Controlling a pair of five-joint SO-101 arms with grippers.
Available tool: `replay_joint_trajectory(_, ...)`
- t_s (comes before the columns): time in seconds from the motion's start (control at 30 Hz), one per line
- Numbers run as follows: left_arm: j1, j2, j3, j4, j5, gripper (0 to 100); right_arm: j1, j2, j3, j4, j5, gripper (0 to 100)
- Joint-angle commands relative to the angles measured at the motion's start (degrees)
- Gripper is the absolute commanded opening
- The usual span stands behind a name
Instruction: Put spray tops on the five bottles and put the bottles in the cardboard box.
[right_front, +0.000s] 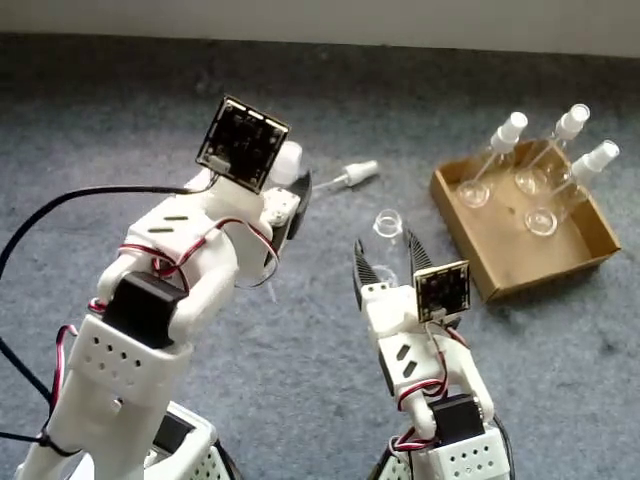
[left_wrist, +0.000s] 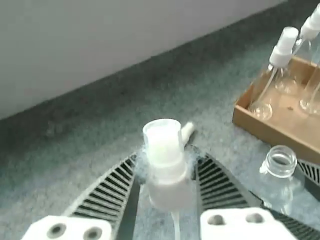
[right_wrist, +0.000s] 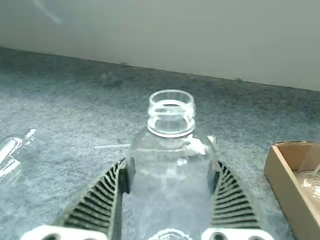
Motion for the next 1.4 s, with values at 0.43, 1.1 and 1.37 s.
replay_joint_trajectory(0.43, 2.4, -8.9, -2.6, -24.7, -0.2, 0, -7.7, -0.2, 7.7, -1.2, -0.6, 10.2)
replay_joint_trajectory(1.1, 13.1, -8.6, 14.4, -46.2, -0.6, 0, -7.6, -0.2, 7.7, -1.2, -0.6, 10.2)
replay_joint_trajectory(1.37, 12.7, -8.9, 15.6, -45.9, -0.6, 0, -7.6, -0.2, 7.7, -1.2, -0.6, 10.2)
